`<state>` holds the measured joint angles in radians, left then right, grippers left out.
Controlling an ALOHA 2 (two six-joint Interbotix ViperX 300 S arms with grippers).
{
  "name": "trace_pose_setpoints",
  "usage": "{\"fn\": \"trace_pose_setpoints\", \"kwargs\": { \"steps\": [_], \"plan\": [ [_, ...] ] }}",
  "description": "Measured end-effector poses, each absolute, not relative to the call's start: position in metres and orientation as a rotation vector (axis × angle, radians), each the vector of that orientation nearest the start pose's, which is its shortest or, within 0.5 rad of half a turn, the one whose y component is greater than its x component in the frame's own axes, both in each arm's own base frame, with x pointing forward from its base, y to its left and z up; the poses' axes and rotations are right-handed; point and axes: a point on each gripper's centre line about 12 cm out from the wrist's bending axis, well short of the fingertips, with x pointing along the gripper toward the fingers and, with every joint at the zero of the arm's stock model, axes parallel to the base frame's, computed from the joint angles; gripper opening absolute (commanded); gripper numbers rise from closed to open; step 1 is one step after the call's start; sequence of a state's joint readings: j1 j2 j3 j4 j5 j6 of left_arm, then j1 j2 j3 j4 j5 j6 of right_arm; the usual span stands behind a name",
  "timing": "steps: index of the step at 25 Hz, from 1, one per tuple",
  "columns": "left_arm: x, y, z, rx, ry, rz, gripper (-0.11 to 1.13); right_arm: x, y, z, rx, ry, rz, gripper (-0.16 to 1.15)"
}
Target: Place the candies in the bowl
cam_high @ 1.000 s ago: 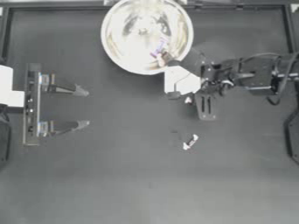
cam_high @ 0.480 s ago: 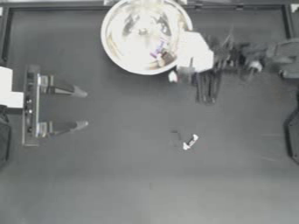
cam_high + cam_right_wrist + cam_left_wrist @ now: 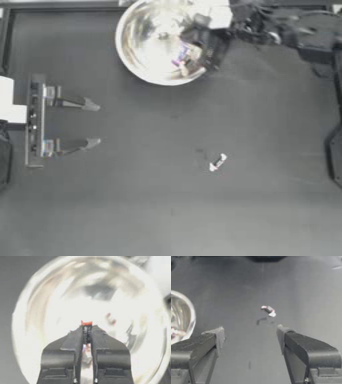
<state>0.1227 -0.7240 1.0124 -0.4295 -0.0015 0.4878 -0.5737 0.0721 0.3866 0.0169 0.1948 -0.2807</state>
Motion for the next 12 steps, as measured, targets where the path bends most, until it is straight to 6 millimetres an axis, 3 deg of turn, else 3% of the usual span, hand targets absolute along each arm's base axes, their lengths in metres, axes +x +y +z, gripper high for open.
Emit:
{"fn": "trace_pose_setpoints", "kwargs": {
  "steps": [5, 9, 12],
  "plan": [
    [0.245, 0.030, 0.273, 0.040, 0.290, 0.113, 0.96, 0.392, -0.263, 0.198, -0.057, 0.712, -0.476, 0.41],
    [0.245, 0.030, 0.272, 0.040, 0.290, 0.114, 0.96, 0.400, -0.270, 0.189, -0.062, 0.724, -0.474, 0.44],
    [0.245, 0.030, 0.273, 0.039, 0.288, 0.114, 0.96, 0.401, -0.272, 0.186, -0.065, 0.728, -0.474, 0.60]
  ]
}}
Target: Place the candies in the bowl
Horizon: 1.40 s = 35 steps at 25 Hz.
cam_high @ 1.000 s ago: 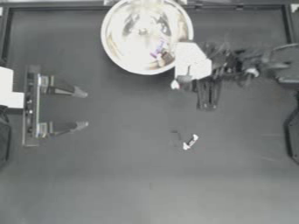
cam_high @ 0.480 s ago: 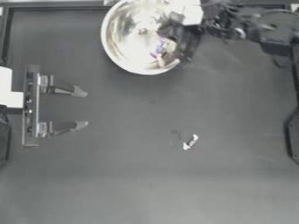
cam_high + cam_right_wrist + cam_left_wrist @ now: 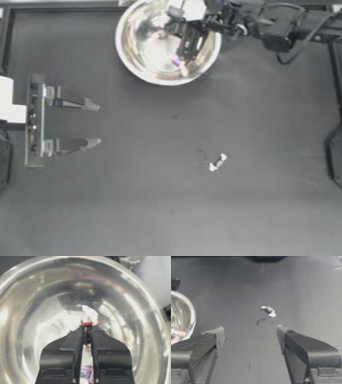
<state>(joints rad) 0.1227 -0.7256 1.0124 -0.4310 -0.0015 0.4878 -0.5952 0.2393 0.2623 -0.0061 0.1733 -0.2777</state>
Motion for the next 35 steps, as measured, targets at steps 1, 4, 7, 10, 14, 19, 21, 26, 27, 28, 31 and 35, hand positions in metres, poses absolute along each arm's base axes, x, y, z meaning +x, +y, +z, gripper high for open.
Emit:
{"fn": "trace_pose_setpoints", "kwargs": {
  "steps": [1, 4, 7, 10, 14, 19, 21, 26, 27, 28, 31, 35],
  "plan": [
    [0.245, 0.030, 0.273, 0.039, 0.288, 0.114, 0.96, 0.401, -0.272, 0.187, -0.067, 0.728, -0.474, 0.70],
    [0.244, 0.030, 0.272, 0.037, 0.291, 0.115, 0.96, 0.401, -0.275, 0.188, -0.064, 0.726, -0.481, 1.06],
    [0.244, 0.031, 0.270, 0.037, 0.295, 0.116, 0.96, 0.399, -0.279, 0.186, -0.052, 0.728, -0.489, 1.01],
    [0.244, 0.030, 0.270, 0.032, 0.296, 0.115, 0.96, 0.400, -0.276, 0.185, -0.050, 0.741, -0.481, 0.98],
    [0.244, 0.030, 0.270, 0.031, 0.296, 0.115, 0.96, 0.401, -0.266, 0.187, -0.044, 0.774, -0.456, 0.98],
    [0.242, 0.030, 0.268, 0.031, 0.299, 0.115, 0.96, 0.397, -0.241, 0.215, -0.054, 0.770, -0.422, 0.98],
    [0.241, 0.030, 0.267, 0.031, 0.297, 0.115, 0.96, 0.392, -0.224, 0.226, -0.071, 0.768, -0.395, 0.98],
    [0.236, 0.029, 0.269, 0.030, 0.283, 0.116, 0.96, 0.372, -0.182, 0.255, -0.095, 0.759, -0.335, 0.98],
    [0.235, 0.029, 0.271, 0.030, 0.276, 0.118, 0.96, 0.368, -0.173, 0.259, -0.098, 0.768, -0.319, 0.98],
    [0.234, 0.029, 0.271, 0.031, 0.271, 0.116, 0.96, 0.363, -0.164, 0.262, -0.110, 0.782, -0.296, 0.98],
    [0.232, 0.029, 0.274, 0.031, 0.260, 0.118, 0.96, 0.353, -0.141, 0.271, -0.117, 0.820, -0.247, 0.98],
    [0.232, 0.029, 0.274, 0.031, 0.260, 0.118, 0.96, 0.342, -0.118, 0.276, -0.104, 0.884, -0.187, 0.98]
  ]
}}
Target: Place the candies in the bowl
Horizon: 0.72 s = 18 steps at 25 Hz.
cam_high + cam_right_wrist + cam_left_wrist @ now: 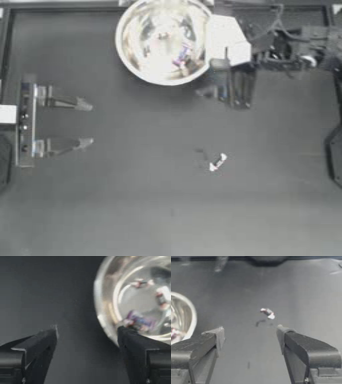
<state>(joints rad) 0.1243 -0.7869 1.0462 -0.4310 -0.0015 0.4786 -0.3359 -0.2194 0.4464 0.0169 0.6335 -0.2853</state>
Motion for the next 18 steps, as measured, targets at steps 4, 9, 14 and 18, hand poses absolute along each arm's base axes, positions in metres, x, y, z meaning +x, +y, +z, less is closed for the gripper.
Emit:
{"fn": "trace_pose_setpoints", "kwargs": {
  "steps": [4, 9, 14, 18],
  "plan": [
    [0.232, 0.029, 0.272, 0.031, 0.265, 0.116, 0.96, 0.339, -0.096, 0.274, -0.097, 0.951, -0.117, 0.98],
    [0.231, 0.029, 0.270, 0.031, 0.271, 0.116, 0.96, 0.333, -0.077, 0.265, -0.048, 1.034, -0.043, 0.98],
    [0.231, 0.030, 0.270, 0.030, 0.271, 0.124, 0.96, 0.328, -0.060, 0.251, -0.056, 1.102, 0.017, 0.98],
    [0.231, 0.031, 0.270, 0.030, 0.271, 0.125, 0.96, 0.330, -0.049, 0.234, -0.059, 1.157, 0.054, 0.98]
  ]
}}
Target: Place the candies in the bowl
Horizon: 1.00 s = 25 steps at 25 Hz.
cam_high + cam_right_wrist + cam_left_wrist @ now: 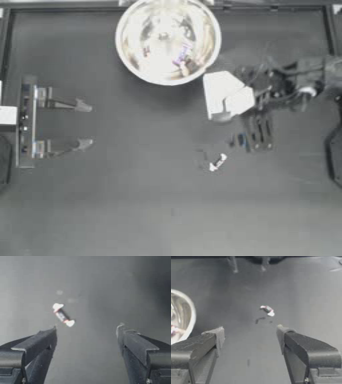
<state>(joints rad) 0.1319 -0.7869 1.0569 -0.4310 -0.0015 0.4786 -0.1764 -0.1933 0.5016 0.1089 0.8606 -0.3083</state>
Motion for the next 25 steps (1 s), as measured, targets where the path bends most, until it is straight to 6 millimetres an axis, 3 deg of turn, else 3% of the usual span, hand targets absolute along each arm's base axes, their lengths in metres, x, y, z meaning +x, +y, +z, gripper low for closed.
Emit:
{"fn": "trace_pose_setpoints", "kwargs": {
  "steps": [16, 25],
  "plan": [
    [0.231, 0.031, 0.269, 0.026, 0.274, 0.127, 0.96, 0.346, -0.015, 0.174, -0.075, 1.245, 0.096, 0.98],
    [0.231, 0.031, 0.269, 0.027, 0.270, 0.129, 0.96, 0.348, -0.011, 0.144, -0.074, 1.278, 0.094, 0.98]
  ]
}}
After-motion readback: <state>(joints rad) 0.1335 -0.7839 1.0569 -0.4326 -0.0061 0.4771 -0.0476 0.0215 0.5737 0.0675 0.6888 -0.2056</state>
